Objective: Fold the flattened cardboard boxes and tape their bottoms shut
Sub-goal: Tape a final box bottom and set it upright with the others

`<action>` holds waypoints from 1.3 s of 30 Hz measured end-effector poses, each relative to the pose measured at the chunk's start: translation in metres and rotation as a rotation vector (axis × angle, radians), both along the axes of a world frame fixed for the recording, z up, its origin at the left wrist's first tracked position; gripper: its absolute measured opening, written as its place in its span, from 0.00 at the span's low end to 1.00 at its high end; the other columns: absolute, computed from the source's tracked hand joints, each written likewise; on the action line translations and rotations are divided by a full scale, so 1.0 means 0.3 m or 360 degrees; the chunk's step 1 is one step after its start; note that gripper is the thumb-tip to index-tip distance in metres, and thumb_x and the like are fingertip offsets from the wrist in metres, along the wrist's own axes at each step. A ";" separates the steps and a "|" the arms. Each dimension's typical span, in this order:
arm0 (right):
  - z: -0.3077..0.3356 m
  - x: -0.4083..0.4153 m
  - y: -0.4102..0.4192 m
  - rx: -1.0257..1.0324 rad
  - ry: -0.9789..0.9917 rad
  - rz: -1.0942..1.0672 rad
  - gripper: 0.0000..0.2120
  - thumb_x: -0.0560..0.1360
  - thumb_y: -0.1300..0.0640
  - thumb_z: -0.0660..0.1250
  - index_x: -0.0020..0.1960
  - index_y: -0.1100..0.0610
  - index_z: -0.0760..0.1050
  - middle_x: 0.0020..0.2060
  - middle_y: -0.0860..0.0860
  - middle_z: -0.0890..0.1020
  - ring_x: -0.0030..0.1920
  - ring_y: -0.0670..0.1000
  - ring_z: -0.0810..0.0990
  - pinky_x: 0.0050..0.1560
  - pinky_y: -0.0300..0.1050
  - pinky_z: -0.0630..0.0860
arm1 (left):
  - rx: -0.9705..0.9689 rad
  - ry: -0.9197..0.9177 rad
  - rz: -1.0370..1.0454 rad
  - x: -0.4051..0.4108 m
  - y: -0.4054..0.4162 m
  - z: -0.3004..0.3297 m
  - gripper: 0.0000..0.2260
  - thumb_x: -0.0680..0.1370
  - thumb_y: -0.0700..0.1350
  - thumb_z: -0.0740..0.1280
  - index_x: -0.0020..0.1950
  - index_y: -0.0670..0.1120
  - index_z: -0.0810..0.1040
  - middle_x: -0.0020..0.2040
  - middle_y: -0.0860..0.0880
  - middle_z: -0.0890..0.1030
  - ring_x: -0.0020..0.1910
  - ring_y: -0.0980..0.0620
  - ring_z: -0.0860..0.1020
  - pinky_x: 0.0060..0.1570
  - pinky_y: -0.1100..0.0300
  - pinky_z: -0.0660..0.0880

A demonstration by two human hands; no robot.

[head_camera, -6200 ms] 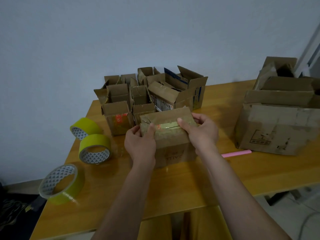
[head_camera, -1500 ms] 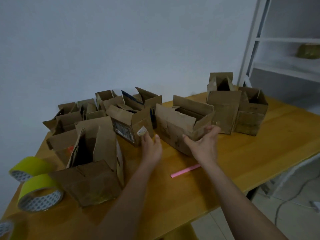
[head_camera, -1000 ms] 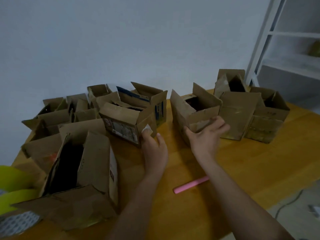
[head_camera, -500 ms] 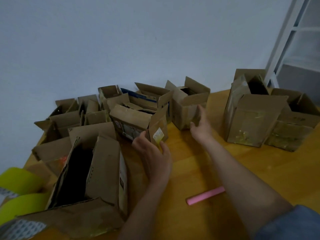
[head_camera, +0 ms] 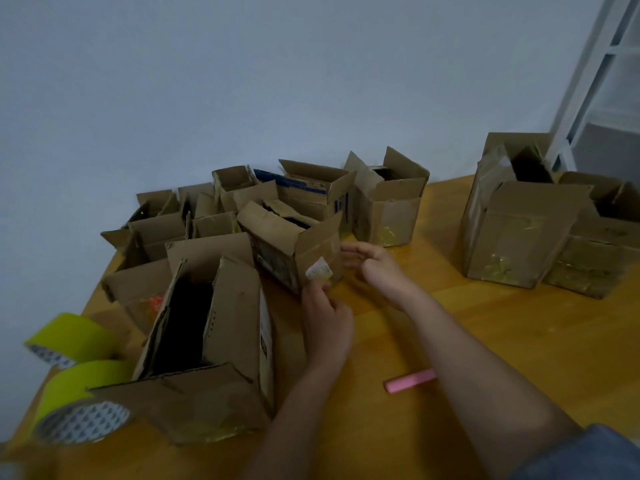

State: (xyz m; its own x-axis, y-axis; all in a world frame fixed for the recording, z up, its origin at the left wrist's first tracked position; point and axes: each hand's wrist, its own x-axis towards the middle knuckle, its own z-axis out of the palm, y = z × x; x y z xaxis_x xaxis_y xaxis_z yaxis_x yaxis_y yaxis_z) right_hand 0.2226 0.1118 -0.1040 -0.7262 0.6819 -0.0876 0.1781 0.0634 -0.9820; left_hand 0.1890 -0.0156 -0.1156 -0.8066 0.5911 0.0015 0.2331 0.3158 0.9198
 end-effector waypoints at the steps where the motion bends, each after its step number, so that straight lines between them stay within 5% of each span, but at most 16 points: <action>1: 0.005 0.005 -0.011 0.0008 -0.0033 0.0000 0.28 0.74 0.76 0.51 0.68 0.57 0.73 0.58 0.49 0.79 0.60 0.47 0.77 0.49 0.36 0.74 | -0.0013 -0.0017 -0.0022 0.000 -0.005 0.000 0.18 0.80 0.37 0.58 0.69 0.48 0.69 0.66 0.51 0.70 0.60 0.56 0.70 0.57 0.60 0.69; 5: 0.006 0.022 -0.038 -0.0015 -0.0075 0.0044 0.27 0.76 0.74 0.51 0.66 0.54 0.75 0.55 0.47 0.80 0.56 0.43 0.78 0.54 0.41 0.75 | -0.0082 -0.0072 -0.0037 0.006 -0.026 0.010 0.27 0.79 0.35 0.57 0.77 0.50 0.60 0.76 0.50 0.62 0.75 0.50 0.60 0.73 0.49 0.61; 10: 0.018 0.048 -0.070 -0.0022 -0.0117 0.0245 0.28 0.75 0.74 0.51 0.66 0.54 0.75 0.58 0.48 0.82 0.58 0.43 0.78 0.51 0.37 0.73 | -0.0121 -0.0081 -0.0071 0.026 -0.057 0.032 0.32 0.78 0.34 0.57 0.80 0.49 0.52 0.79 0.49 0.55 0.78 0.49 0.54 0.75 0.48 0.57; 14: 0.012 0.061 -0.087 0.0051 -0.0120 0.0266 0.27 0.76 0.74 0.53 0.66 0.53 0.75 0.58 0.46 0.81 0.61 0.44 0.77 0.63 0.44 0.73 | -0.0181 -0.0129 -0.0035 0.025 -0.064 0.037 0.35 0.78 0.35 0.59 0.80 0.49 0.45 0.80 0.49 0.47 0.79 0.47 0.49 0.75 0.49 0.52; 17: 0.006 0.105 -0.065 0.0434 0.0005 -0.0590 0.20 0.79 0.69 0.59 0.67 0.53 0.71 0.57 0.48 0.78 0.58 0.48 0.77 0.58 0.44 0.76 | -0.0200 -0.0120 0.0028 0.040 -0.050 0.034 0.36 0.77 0.35 0.61 0.80 0.47 0.46 0.80 0.49 0.43 0.77 0.44 0.53 0.74 0.50 0.56; 20: 0.009 0.215 -0.030 0.0794 0.0068 -0.1743 0.18 0.77 0.61 0.66 0.65 0.58 0.68 0.60 0.56 0.73 0.57 0.52 0.73 0.50 0.40 0.70 | -0.0189 -0.0021 0.0088 0.090 -0.015 0.034 0.31 0.74 0.33 0.64 0.75 0.47 0.58 0.73 0.51 0.50 0.69 0.43 0.65 0.67 0.50 0.70; 24: 0.030 0.367 0.039 0.1014 0.0029 -0.2261 0.28 0.73 0.56 0.72 0.70 0.57 0.65 0.66 0.60 0.67 0.64 0.59 0.66 0.61 0.54 0.67 | -0.0201 0.0044 -0.0083 0.160 0.053 0.035 0.25 0.73 0.31 0.63 0.68 0.46 0.64 0.68 0.48 0.55 0.68 0.46 0.63 0.65 0.59 0.64; 30: 0.076 0.459 0.171 0.0843 -0.0150 -0.1966 0.37 0.76 0.52 0.70 0.77 0.42 0.53 0.76 0.59 0.57 0.73 0.63 0.57 0.68 0.62 0.61 | -0.0289 0.0124 -0.0199 0.219 0.103 0.049 0.24 0.76 0.34 0.63 0.69 0.48 0.64 0.67 0.48 0.57 0.66 0.49 0.64 0.54 0.64 0.61; 35: 0.062 0.459 0.195 0.0789 0.0117 -0.2034 0.34 0.76 0.53 0.71 0.76 0.53 0.58 0.75 0.55 0.61 0.72 0.59 0.61 0.60 0.41 0.54 | -0.0303 0.0119 -0.0212 0.185 0.097 0.034 0.23 0.75 0.33 0.63 0.68 0.48 0.64 0.66 0.48 0.57 0.65 0.48 0.64 0.57 0.63 0.64; 39: 0.085 0.445 0.220 0.0663 -0.0037 -0.2004 0.29 0.76 0.49 0.69 0.73 0.52 0.63 0.76 0.52 0.58 0.71 0.60 0.60 0.67 0.60 0.65 | -0.0304 0.0104 -0.0212 0.145 0.083 0.016 0.24 0.73 0.31 0.62 0.67 0.47 0.64 0.67 0.50 0.56 0.65 0.48 0.66 0.66 0.54 0.69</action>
